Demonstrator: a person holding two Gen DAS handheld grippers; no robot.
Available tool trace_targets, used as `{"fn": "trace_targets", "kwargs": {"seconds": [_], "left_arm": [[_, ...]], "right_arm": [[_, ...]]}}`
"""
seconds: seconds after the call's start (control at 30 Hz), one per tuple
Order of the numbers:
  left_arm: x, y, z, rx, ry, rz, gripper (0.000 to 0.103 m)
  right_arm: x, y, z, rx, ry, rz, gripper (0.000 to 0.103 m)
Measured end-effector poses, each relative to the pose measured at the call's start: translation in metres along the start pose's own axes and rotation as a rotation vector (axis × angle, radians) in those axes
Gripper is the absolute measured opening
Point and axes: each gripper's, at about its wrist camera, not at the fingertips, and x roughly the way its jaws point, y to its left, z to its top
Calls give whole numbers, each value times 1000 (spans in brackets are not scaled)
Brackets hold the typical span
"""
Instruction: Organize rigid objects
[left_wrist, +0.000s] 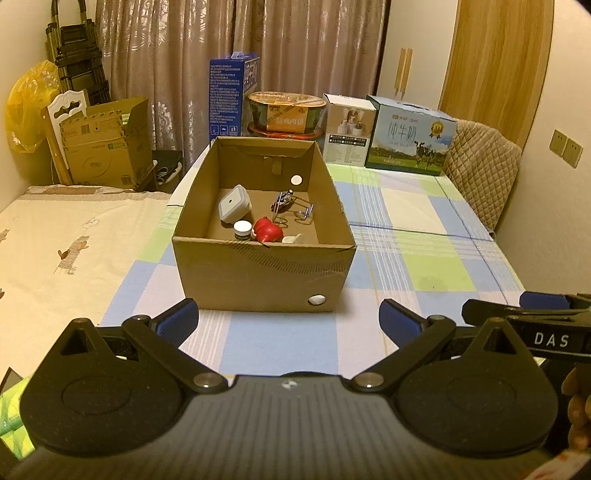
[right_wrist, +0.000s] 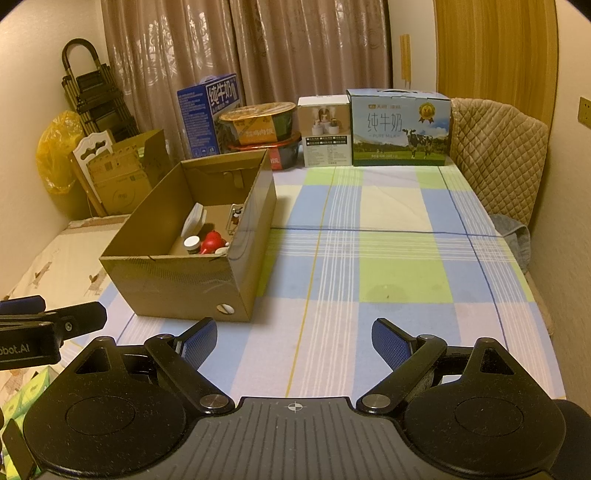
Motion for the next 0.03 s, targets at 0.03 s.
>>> {"fn": "trace_targets", "kwargs": {"seconds": [0.03], "left_arm": [[0,0,0,-1,0,0,103]], "right_arm": [[0,0,0,-1,0,-1,88]]}}
